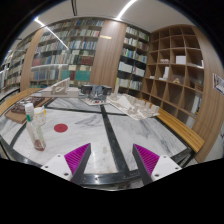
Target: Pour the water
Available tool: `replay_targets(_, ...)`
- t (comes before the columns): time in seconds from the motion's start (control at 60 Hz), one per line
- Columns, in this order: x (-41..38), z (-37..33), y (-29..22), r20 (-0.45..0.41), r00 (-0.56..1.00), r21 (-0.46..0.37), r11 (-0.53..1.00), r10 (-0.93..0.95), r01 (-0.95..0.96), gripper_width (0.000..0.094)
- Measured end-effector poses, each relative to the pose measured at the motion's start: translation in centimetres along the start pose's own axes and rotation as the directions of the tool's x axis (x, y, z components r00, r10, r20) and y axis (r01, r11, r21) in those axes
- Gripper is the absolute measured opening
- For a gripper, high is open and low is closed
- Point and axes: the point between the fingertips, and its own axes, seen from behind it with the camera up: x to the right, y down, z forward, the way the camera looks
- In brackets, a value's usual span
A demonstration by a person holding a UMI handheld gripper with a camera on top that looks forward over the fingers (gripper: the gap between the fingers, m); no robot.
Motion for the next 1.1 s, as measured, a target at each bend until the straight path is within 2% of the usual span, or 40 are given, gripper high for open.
replay_targets(0.167,-0.7,-1.1,2.3,-0.001,1.0,-0.036,0.999,-0.011,0.01,0.0853)
replay_targets(0.267,-2.7,-2.1,4.4,0.027,0.999,-0.06,0.998,-0.025,0.027,0.0855)
replay_targets(0.4,-8.6,-3.3,7.0,0.111,0.992,-0.083,0.995,-0.052,0.061,0.0855)
replay_targets(0.483,-13.7,-4.6,7.8,0.187,0.98,-0.066,0.994,-0.072,0.085,0.0856)
replay_targets(0.583,-19.9,-4.6,6.7,0.264,0.961,-0.017,0.996,-0.084,0.092,0.0859)
replay_targets(0.7,-25.8,-3.4,3.1,0.326,0.945,0.043,0.999,-0.039,0.026,0.0856)
replay_targets(0.833,-30.7,0.2,0.1,0.349,0.937,0.065,0.998,-0.016,-0.007,0.0857)
replay_targets(0.933,-32.4,3.4,-1.3,0.324,0.946,0.077,0.996,0.006,-0.033,0.0853)
replay_targets(0.983,-33.1,4.9,-1.6,0.314,0.949,0.08,0.996,0.012,-0.039,0.0813)
replay_targets(1.05,-33.4,6.9,-1.3,0.289,0.957,0.073,0.996,0.02,-0.043,0.0631)
replay_targets(1.1,-33.5,7.8,-1.0,0.278,0.96,0.068,0.996,0.032,-0.053,0.0565)
